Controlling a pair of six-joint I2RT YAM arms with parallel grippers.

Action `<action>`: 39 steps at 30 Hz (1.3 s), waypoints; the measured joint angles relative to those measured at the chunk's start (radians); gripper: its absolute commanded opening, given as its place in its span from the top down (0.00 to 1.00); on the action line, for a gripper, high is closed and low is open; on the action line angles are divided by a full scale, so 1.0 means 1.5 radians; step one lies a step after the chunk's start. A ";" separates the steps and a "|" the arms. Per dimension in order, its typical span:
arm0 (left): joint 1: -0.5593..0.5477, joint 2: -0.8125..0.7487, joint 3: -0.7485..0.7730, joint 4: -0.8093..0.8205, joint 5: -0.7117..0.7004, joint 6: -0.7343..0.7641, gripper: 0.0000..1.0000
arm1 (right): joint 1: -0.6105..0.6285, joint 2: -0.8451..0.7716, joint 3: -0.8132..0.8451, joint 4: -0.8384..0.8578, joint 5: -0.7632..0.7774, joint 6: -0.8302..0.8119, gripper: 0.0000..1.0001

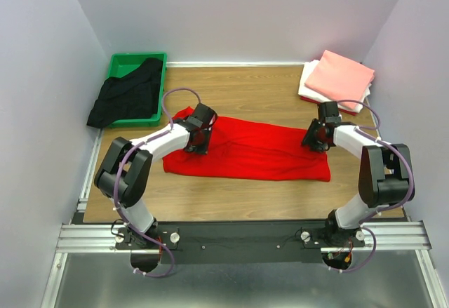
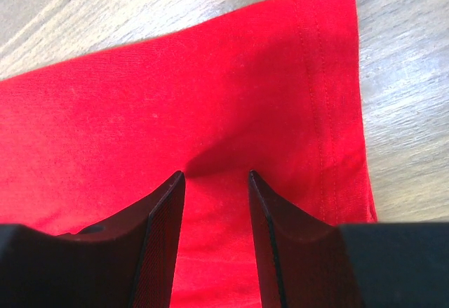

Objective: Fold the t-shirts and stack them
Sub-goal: Fold the tshirt

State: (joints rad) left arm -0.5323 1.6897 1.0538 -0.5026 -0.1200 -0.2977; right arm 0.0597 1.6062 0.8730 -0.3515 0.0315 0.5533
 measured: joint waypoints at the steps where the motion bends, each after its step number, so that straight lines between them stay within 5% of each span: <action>1: 0.000 -0.003 0.000 -0.004 -0.002 0.000 0.59 | 0.000 0.001 0.001 0.000 0.000 0.000 0.52; 27: -0.010 -0.013 -0.019 -0.012 -0.037 0.001 0.69 | 0.000 0.016 0.011 0.020 0.000 0.000 0.52; 39: -0.013 0.008 -0.024 0.004 -0.041 0.004 1.00 | 0.000 0.016 0.011 0.020 0.000 0.000 0.52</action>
State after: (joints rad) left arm -0.5514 1.7020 1.0176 -0.4965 -0.1822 -0.2913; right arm 0.0597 1.6299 0.8890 -0.3214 0.0319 0.5533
